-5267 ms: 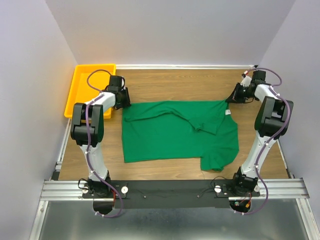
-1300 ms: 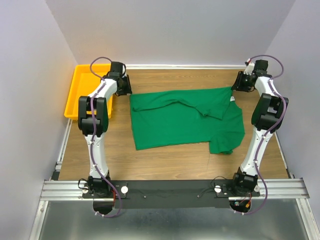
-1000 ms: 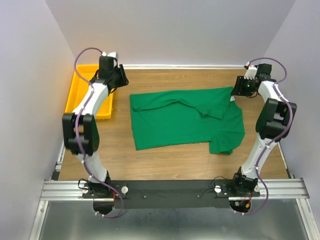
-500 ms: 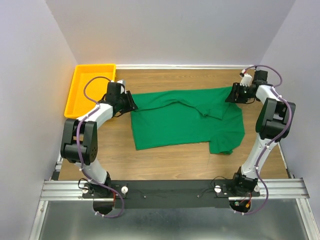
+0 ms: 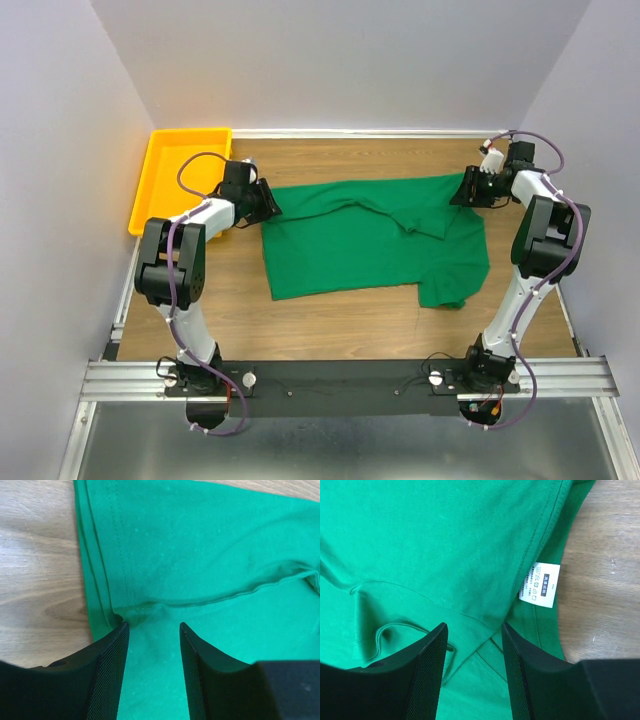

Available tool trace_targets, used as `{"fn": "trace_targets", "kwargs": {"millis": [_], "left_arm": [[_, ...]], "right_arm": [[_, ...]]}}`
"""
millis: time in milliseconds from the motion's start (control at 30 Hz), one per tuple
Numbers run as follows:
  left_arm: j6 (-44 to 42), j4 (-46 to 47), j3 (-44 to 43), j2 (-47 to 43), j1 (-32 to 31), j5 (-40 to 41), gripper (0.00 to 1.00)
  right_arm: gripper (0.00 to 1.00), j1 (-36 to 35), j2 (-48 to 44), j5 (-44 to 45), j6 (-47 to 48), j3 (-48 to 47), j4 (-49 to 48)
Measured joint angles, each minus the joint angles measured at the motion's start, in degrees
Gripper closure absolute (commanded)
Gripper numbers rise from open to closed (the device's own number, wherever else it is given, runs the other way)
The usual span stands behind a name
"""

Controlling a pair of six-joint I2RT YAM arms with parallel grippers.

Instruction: Fold and stack the t-shirts

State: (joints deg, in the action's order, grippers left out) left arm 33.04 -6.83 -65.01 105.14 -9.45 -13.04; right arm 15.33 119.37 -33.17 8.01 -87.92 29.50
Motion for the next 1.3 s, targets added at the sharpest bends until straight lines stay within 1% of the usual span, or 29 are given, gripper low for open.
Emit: {"fn": "trace_targets", "kwargs": {"millis": [500, 633, 733, 767, 833, 867, 933, 967, 1033, 1100, 1300], "left_arm": [[-0.07, -2.4, -0.02, 0.0, 0.0, 1.95, 0.47], [-0.11, -2.71, -0.02, 0.0, 0.0, 2.08, 0.5], [-0.24, -2.73, -0.02, 0.11, 0.0, 2.12, 0.57], [-0.42, -2.73, -0.09, 0.24, 0.0, 2.12, 0.61], [-0.63, -2.71, -0.24, 0.94, 0.0, 2.1, 0.66], [-0.61, -2.71, -0.26, 1.22, 0.0, 2.1, 0.71], [-0.87, -2.73, -0.42, 2.29, 0.0, 2.05, 0.74], [-0.96, -2.71, -0.55, 2.69, 0.0, 2.01, 0.8], [-1.38, -2.73, -0.87, 2.8, 0.0, 1.97, 0.87], [-1.79, -2.71, -1.09, 2.89, 0.0, 1.88, 1.0], [-2.43, -2.75, -1.22, 2.89, 0.0, 1.88, 1.0]], "right_arm": [[0.46, 0.0, 0.02, -0.22, -0.55, -0.13, 0.0], [0.46, 0.0, 0.02, -0.55, -0.57, -0.13, 0.0], [0.46, 0.0, 0.02, -0.66, -0.61, -0.2, 0.0], [0.46, 0.0, 0.02, -0.7, -0.66, -0.24, 0.0], [0.46, 0.0, 0.02, -0.72, -0.7, -0.33, -0.02], [0.46, 0.0, 0.07, -0.74, -0.72, -0.42, 0.02], [0.46, 0.0, 0.15, -0.76, -0.72, -0.66, -0.02], [0.46, 0.0, 0.15, -0.76, -0.74, -0.7, 0.0], [0.46, 0.0, 0.15, -0.79, -0.74, -0.74, 0.0], [0.46, 0.0, 0.2, -0.79, -0.74, -0.74, 0.0], [0.46, 0.0, 0.22, -0.79, -0.74, -0.74, 0.0]]}}
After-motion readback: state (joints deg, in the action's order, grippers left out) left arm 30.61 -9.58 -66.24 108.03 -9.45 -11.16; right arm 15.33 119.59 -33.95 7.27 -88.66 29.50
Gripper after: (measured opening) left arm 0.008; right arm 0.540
